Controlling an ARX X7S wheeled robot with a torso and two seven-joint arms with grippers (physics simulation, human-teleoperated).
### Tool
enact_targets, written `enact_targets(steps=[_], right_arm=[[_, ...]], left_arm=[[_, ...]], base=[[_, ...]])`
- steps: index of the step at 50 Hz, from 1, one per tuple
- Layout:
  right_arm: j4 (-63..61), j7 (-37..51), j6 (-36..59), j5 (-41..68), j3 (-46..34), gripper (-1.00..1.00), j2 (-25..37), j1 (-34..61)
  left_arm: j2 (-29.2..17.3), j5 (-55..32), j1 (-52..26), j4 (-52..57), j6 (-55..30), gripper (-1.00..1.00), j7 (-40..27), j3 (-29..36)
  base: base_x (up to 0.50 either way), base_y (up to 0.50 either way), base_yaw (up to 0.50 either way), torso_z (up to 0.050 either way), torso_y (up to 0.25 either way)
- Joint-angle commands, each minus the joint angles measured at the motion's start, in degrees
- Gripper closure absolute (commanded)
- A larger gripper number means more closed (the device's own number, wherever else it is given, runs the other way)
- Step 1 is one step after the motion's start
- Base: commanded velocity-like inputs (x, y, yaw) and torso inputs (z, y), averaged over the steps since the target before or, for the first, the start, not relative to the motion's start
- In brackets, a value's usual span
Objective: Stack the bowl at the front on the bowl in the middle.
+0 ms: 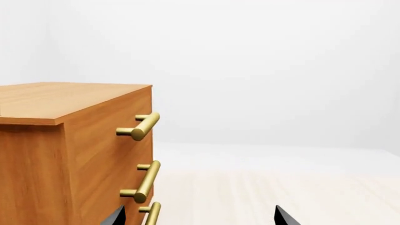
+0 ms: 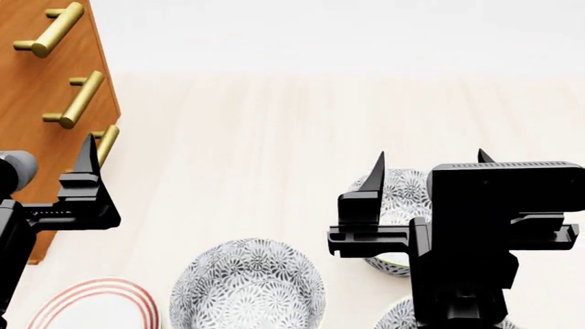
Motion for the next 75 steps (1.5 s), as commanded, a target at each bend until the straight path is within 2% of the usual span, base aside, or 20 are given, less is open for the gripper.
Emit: enact_targets(steps=[1, 7, 17, 21, 27, 33, 35, 37, 39, 40, 42, 62, 65, 70, 71, 72, 75], right_arm=[[0.0, 0.1, 0.0, 0.5, -0.3, -1.0, 0.2, -0.1], [0.0, 0.4, 0.2, 1.0, 1.0, -1.0, -0.5, -0.1], [0.6, 2.0, -1.2, -0.5, -0.1, -1.0, 0.0, -0.4], [0.1, 3.1, 5.4, 0.7, 2.2, -1.0, -0.9, 3.1], [1.5, 1.4, 19.4, 5.4, 8.5, -1.0, -2.5, 14.3], [4.8, 1.8, 23.7, 5.7, 9.2, -1.0, -1.3, 20.7], [7.1, 1.3, 25.5, 7.2, 12.3, -1.0, -2.2, 23.1], [9.2, 1.8, 25.2, 7.0, 10.8, -1.0, -0.5, 24.2], [19.2, 15.7, 25.7, 22.1, 13.0, -1.0, 3.4, 25.7], [20.5, 22.9, 25.7, 30.7, 12.8, -1.0, 4.9, 26.3], [25.0, 28.0, 25.7, 40.7, 12.9, -1.0, 6.4, 27.6], [53.3, 41.5, 25.3, 58.7, 9.5, -1.0, 14.4, 38.4], [55.0, 40.6, 23.6, 57.2, 7.1, -1.0, 16.1, 38.6], [65.5, 34.1, 20.7, 53.2, 2.8, -1.0, 19.4, 38.5], [73.4, 25.5, 14.9, 48.0, -4.0, -1.0, 19.4, 35.2], [74.3, 21.8, 14.1, 47.2, -5.0, -1.0, 19.5, 35.6], [74.6, 21.0, 13.4, 47.1, -5.1, -1.0, 19.6, 34.9]], left_arm=[[-0.5, -0.3, 0.2, 0.4, 0.1, -1.0, -0.3, 0.3], [-0.4, -0.5, 0.3, 0.2, 0.3, -1.0, -0.5, 0.3], [-0.6, -0.9, 0.2, 0.4, 0.1, -1.0, -0.9, 0.5], [-0.7, -1.0, 0.2, 0.2, 0.2, -1.0, -1.0, 0.7], [-0.7, -1.0, 0.1, -0.2, 0.4, -1.0, -1.1, 0.9], [-0.8, -1.3, 0.0, -0.3, 0.5, -1.0, -1.2, 0.9], [-0.9, -1.3, -0.1, -0.5, 0.7, -1.0, -1.2, 1.0], [-1.0, -1.4, -0.1, -0.6, 0.7, -1.0, -1.3, 0.9], [-1.0, -1.5, -0.2, -0.5, 0.6, -1.0, -1.3, 0.9], [-1.0, -1.5, -0.2, -0.5, 0.7, -1.0, -1.3, 1.0], [-1.1, -1.4, -0.2, -0.7, 0.8, -1.0, -1.4, 1.1], [-1.6, -1.7, 0.0, -1.1, 1.0, -1.0, -1.9, 2.3], [-1.6, -1.7, -0.2, -1.3, 1.0, -1.0, -2.1, 2.5], [-1.7, -1.9, -0.4, -1.4, 0.8, -1.0, -2.2, 2.7], [-1.8, -2.2, 0.1, -0.7, 0.6, -1.0, -2.0, 3.0], [-1.8, -2.2, 0.1, -0.6, 0.6, -1.0, -2.1, 3.0], [-2.0, -2.3, 0.2, -0.7, 0.7, -1.0, -2.1, 3.1]], base=[[0.5, 0.0, 0.0, 0.0, 0.0], [0.5, 0.0, 0.0, 0.0, 0.0], [0.0, 0.0, 0.0, 0.0, 0.0], [0.0, 0.0, 0.0, 0.0, 0.0], [0.0, 0.0, 0.0, 0.0, 0.0], [0.0, 0.0, 0.0, 0.0, 0.0], [0.0, 0.0, 0.0, 0.0, 0.0], [0.0, 0.0, 0.0, 0.0, 0.0], [0.0, 0.0, 0.0, 0.0, 0.0], [0.0, 0.0, 0.0, 0.0, 0.0], [0.0, 0.0, 0.0, 0.0, 0.0], [0.0, 0.0, 0.0, 0.0, 0.0], [0.0, 0.0, 0.0, 0.0, 0.0], [0.0, 0.0, 0.0, 0.0, 0.0], [0.0, 0.0, 0.0, 0.0, 0.0], [0.0, 0.0, 0.0, 0.0, 0.0], [0.0, 0.0, 0.0, 0.0, 0.0]])
